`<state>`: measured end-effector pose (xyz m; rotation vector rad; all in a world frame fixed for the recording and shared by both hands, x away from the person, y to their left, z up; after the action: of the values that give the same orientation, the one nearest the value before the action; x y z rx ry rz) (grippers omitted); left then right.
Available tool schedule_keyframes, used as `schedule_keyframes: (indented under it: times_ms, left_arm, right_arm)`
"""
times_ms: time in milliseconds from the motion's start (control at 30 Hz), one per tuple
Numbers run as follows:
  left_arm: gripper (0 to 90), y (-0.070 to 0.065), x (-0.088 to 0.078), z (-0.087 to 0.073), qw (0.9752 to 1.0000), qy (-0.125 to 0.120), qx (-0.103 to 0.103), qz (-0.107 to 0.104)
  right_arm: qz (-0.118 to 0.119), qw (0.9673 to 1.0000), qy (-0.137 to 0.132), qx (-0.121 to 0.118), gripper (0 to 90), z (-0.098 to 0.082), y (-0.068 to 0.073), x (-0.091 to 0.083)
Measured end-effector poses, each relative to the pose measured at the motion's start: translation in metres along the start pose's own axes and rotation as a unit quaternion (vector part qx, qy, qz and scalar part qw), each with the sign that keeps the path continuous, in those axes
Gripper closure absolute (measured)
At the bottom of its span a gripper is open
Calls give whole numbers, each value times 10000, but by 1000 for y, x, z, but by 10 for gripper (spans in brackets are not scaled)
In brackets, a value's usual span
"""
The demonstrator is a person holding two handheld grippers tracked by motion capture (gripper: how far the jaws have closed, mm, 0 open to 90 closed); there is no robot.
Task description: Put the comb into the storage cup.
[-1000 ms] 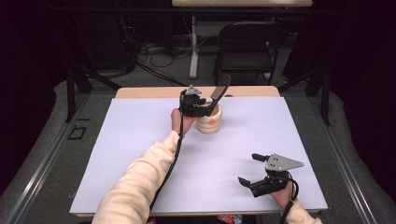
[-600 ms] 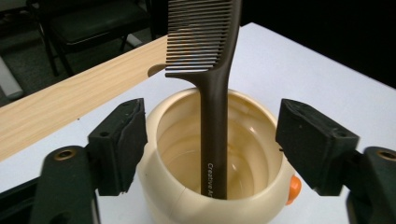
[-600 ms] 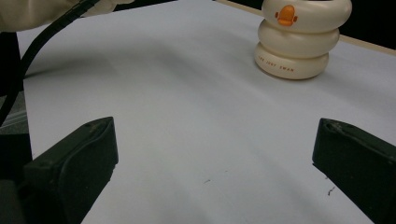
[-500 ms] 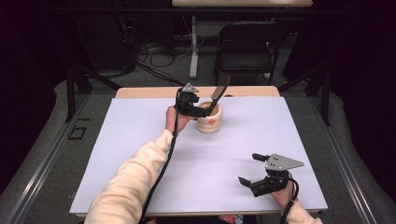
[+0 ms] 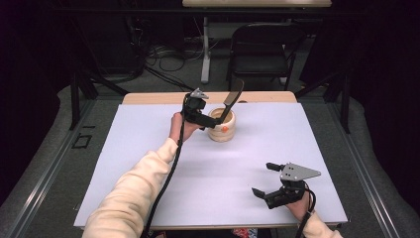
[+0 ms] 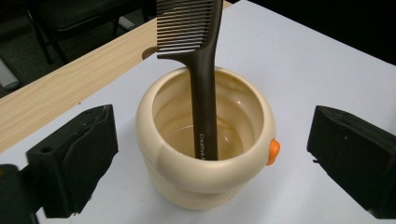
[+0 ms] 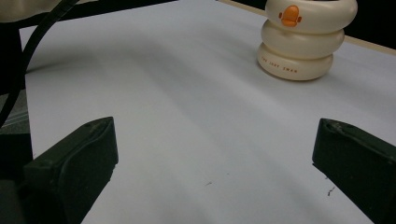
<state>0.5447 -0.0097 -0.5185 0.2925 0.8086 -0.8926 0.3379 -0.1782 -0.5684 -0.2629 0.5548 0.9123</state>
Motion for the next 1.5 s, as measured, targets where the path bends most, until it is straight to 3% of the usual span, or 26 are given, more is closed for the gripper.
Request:
schedule_keyframes:
  times_ms: [567, 1000, 1500]
  left_arm:
    - [1, 6, -29, -26, 9998, 111, -39, 177]
    - [0, -2, -53, -48, 9997, 91, -1, 216]
    - [0, -8, -78, -87, 9994, 195, 15, 289]
  right_arm:
    - [15, 10000, 18, -29, 0, 1, 1, 1]
    - [21, 10000, 32, -18, 0, 1, 1, 1]
    - [8, 10000, 23, -3, 0, 1, 1, 1]
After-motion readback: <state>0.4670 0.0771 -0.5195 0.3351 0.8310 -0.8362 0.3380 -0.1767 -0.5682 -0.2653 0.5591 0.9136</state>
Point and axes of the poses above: each handheld gripper's, and its own axes: x roughly forward along the jaws, z roughly out of its top, y roughly to its left, the point moved 10 cm from there along x, roughly forward along the jaws, and after that the axes turned 11 degrees about y, right-handed, at the moved point
